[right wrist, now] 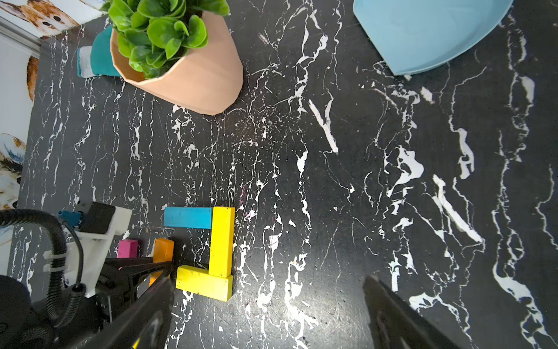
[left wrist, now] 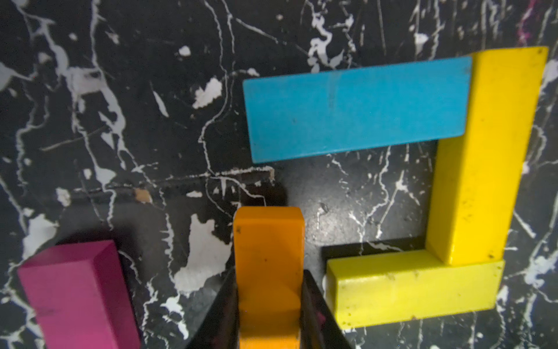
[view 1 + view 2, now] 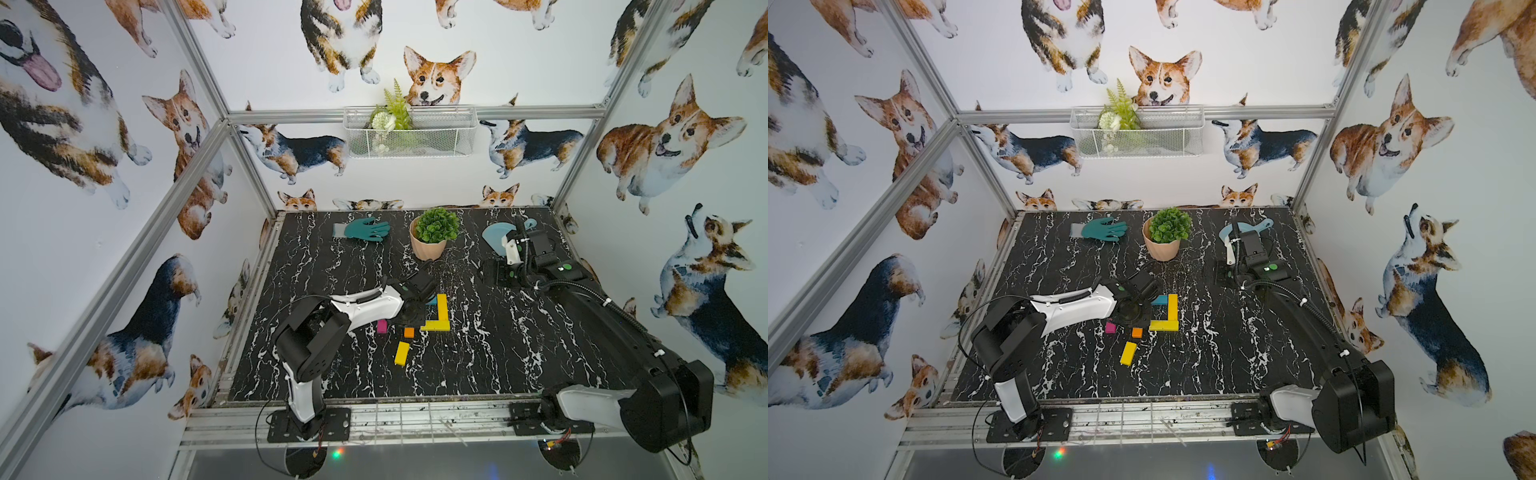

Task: Assemble the letter p with building blocks
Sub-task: Assemble the building block at the center of the board.

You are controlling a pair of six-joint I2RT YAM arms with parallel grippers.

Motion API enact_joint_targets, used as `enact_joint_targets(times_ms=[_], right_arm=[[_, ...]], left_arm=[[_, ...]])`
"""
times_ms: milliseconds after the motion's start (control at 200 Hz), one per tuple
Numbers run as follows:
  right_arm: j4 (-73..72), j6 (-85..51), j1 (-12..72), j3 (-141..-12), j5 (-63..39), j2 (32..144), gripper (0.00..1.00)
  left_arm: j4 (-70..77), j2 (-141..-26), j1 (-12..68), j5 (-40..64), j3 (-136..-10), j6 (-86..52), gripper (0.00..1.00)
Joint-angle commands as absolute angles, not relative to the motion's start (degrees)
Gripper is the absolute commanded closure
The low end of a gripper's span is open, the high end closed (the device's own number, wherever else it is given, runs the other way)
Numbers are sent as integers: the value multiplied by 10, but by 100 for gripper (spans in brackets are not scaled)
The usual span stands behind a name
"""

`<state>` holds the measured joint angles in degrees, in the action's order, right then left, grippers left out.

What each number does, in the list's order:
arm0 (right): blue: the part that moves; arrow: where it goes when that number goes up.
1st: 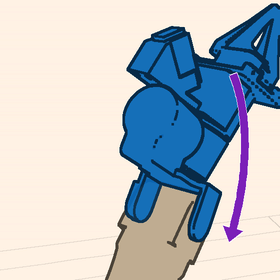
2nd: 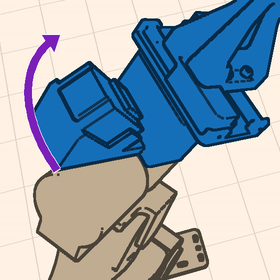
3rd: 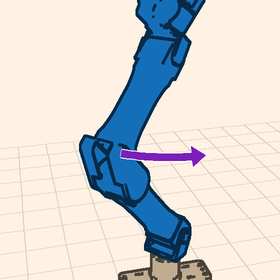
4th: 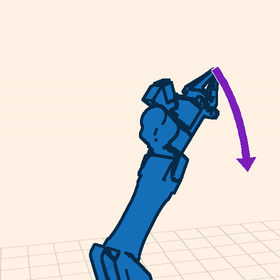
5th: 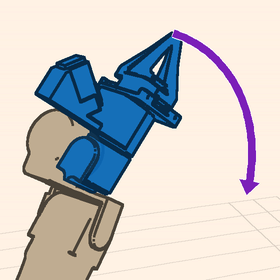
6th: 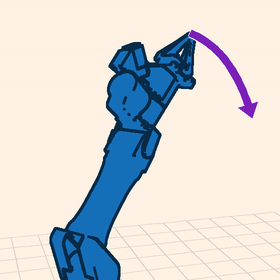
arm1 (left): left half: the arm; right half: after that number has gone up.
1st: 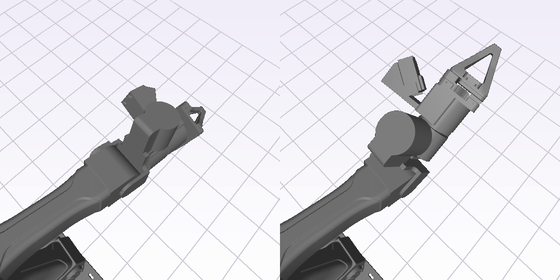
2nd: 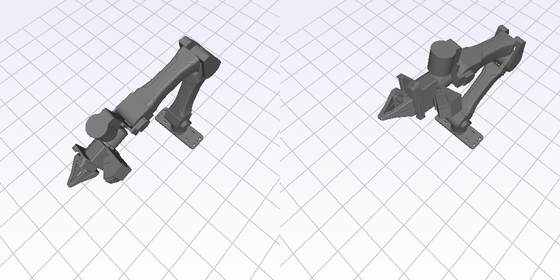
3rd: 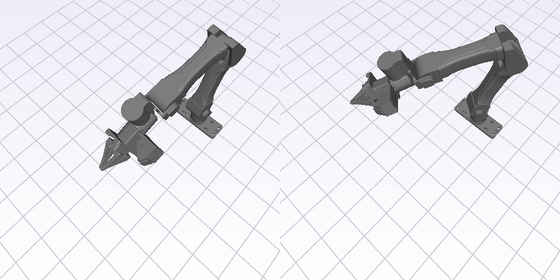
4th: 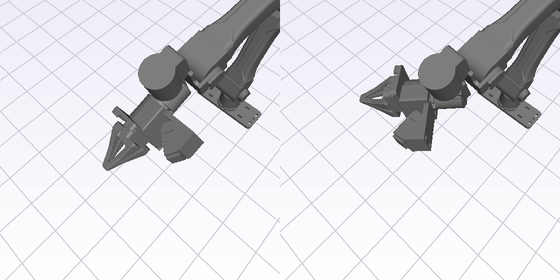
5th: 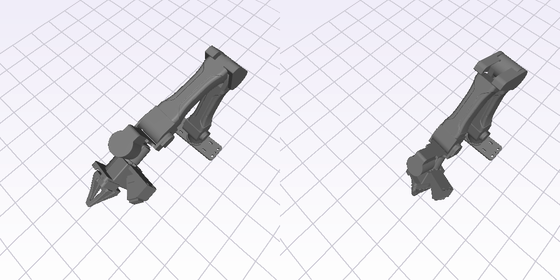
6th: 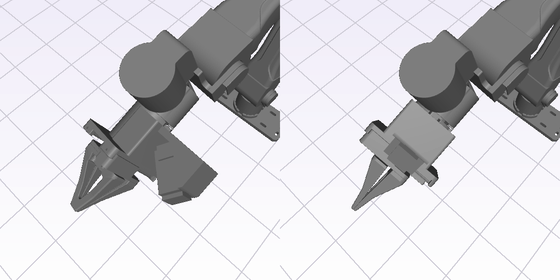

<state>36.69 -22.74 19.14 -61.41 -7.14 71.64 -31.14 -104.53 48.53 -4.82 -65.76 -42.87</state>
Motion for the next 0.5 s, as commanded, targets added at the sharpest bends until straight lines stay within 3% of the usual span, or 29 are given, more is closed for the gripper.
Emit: enact_joint_targets(times_ms=[0, 496], right_arm=[[375, -220, 192, -617, -78, 716, 0], [373, -219, 192, -621, -91, 715, 0]], left_arm=[[-300, -1045, 489, -61, -657, -455, 75], [-285, -1053, 501, -80, -659, -479, 75]])
